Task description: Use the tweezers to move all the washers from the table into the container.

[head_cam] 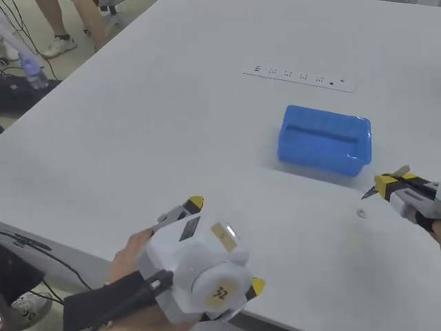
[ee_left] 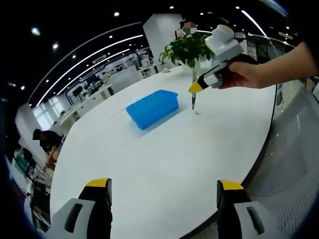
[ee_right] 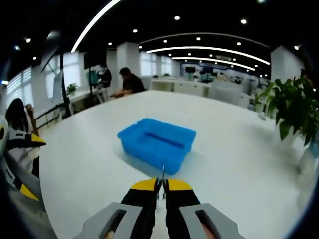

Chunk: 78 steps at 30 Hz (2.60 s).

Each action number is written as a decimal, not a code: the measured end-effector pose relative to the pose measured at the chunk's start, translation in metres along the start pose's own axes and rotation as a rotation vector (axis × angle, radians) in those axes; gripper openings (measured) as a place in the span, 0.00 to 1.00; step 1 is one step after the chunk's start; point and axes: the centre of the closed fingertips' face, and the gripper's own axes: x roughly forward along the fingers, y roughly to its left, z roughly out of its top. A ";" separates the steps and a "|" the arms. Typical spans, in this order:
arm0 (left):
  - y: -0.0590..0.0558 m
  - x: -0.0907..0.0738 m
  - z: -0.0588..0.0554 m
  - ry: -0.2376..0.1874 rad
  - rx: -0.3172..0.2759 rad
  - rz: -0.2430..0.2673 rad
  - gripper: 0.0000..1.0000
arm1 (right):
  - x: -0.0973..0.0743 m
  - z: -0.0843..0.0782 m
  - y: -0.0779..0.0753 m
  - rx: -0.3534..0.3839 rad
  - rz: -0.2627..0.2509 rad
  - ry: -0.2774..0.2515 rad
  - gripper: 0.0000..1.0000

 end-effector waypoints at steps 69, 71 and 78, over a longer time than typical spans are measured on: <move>0.006 -0.001 -0.001 0.003 -0.001 0.030 0.87 | 0.035 0.092 0.000 -0.153 -0.007 -0.102 0.01; 0.005 -0.001 -0.002 0.007 -0.001 0.027 0.87 | 0.039 0.084 0.002 -0.173 -0.008 -0.075 0.01; 0.006 -0.001 -0.002 0.011 -0.001 0.031 0.87 | 0.049 0.074 0.003 -0.197 -0.009 -0.044 0.01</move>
